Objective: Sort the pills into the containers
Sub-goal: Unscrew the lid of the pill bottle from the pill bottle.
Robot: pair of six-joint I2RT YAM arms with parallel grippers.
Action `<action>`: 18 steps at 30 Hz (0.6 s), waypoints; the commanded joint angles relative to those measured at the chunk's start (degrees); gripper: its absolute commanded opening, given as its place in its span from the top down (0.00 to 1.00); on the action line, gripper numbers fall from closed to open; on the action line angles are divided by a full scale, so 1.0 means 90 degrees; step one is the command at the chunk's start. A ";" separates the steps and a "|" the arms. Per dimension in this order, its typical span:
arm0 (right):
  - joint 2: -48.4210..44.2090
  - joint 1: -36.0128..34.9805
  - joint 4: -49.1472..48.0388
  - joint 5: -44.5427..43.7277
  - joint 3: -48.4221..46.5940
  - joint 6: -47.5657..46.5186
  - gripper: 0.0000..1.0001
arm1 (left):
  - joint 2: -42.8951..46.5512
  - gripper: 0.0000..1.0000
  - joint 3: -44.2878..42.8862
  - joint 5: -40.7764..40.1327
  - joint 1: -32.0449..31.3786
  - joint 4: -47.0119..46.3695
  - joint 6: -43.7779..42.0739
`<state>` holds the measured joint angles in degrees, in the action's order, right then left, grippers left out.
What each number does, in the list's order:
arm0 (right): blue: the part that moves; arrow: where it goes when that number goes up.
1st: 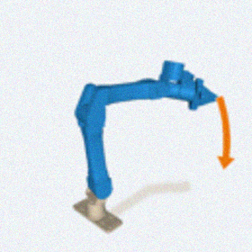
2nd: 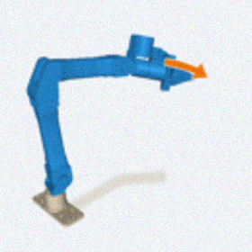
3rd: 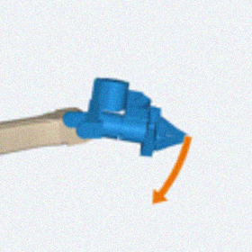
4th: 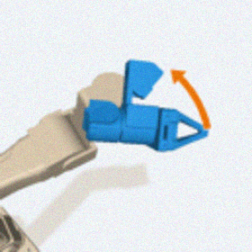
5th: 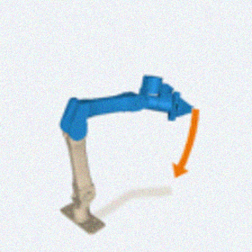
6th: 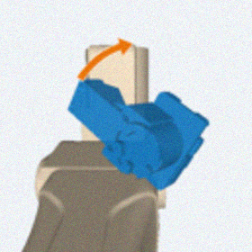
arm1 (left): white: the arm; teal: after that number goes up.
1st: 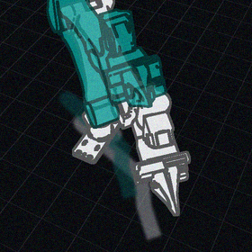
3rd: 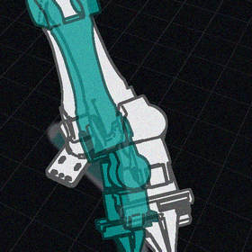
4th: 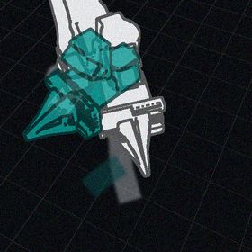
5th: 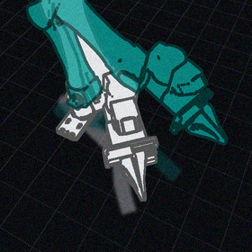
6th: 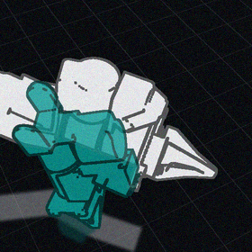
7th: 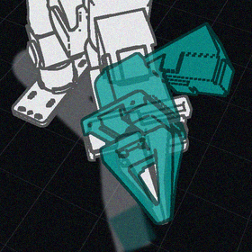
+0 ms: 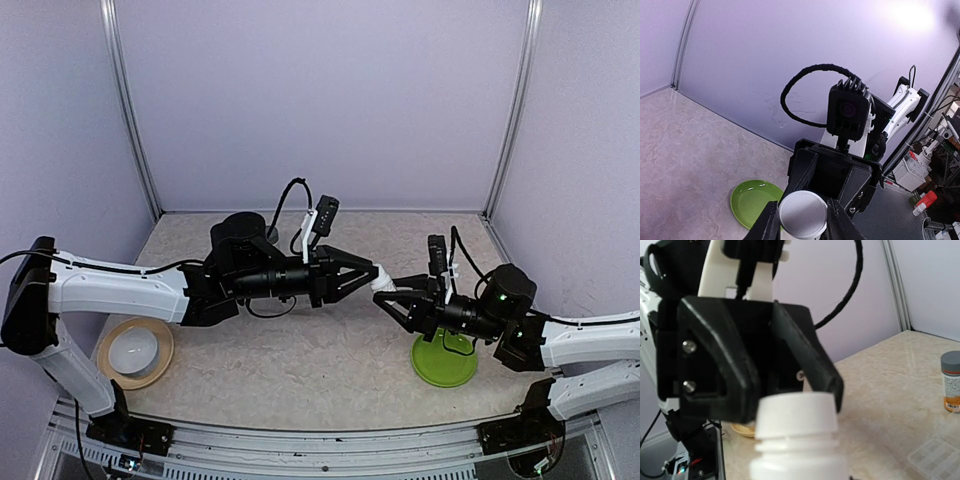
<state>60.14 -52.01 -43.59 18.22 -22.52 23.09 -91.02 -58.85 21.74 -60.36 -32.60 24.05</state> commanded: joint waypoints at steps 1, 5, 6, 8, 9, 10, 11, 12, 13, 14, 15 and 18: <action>0.0056 -0.0007 0.0068 0.0024 0.0018 -0.0050 0.91 | -0.0027 0.74 -0.0112 0.0199 -0.0027 -0.0103 0.0011; 0.0058 -0.0011 0.0096 0.0010 0.0013 -0.0094 0.91 | -0.0057 0.79 -0.0150 0.0146 -0.0027 -0.0065 0.0069; 0.0051 -0.0010 0.0100 0.0007 0.0015 -0.0115 0.91 | -0.0053 0.79 -0.0146 0.0094 -0.0023 -0.0060 0.0110; 0.0040 -0.0008 0.0121 -0.0023 0.0013 -0.0147 0.91 | -0.0044 0.79 -0.0135 -0.0040 -0.0005 -0.0052 0.0219; 0.0032 -0.0009 0.0133 -0.0033 0.0015 -0.0160 0.91 | -0.0035 0.77 -0.0114 -0.0075 0.0004 -0.0062 0.0265; 0.0023 -0.0009 0.0139 -0.0036 0.0015 -0.0181 0.91 | -0.0028 0.70 -0.0096 -0.0076 0.0012 -0.0089 0.0301; 0.0013 -0.0012 0.0132 -0.0041 0.0018 -0.0191 0.92 | -0.0024 0.63 -0.0082 -0.0065 0.0016 -0.0119 0.0305; 0.0003 -0.0006 0.0135 -0.0031 0.0015 -0.0206 0.91 | -0.0023 0.57 -0.0073 -0.0034 0.0022 -0.0140 0.0306; -0.0004 -0.0012 0.0134 -0.0018 0.0004 -0.0211 0.91 | -0.0023 0.52 -0.0052 -0.0002 0.0020 -0.0168 0.0302; -0.0025 -0.0010 0.0142 -0.0012 -0.0003 -0.0218 0.92 | -0.0018 0.45 -0.0027 0.0029 0.0025 -0.0213 0.0309; -0.0044 -0.0012 0.0151 0.0001 -0.0008 -0.0219 0.91 | -0.0009 0.35 0.0022 0.0051 0.0029 -0.0268 0.0311; -0.0045 -0.0012 0.0157 0.0102 -0.0058 -0.0220 0.91 | 0.0034 0.17 0.0149 0.0053 0.0058 -0.0470 0.0332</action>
<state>60.16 -52.01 -42.63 18.22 -22.52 21.85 -91.05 -58.78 21.71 -60.23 -33.43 26.61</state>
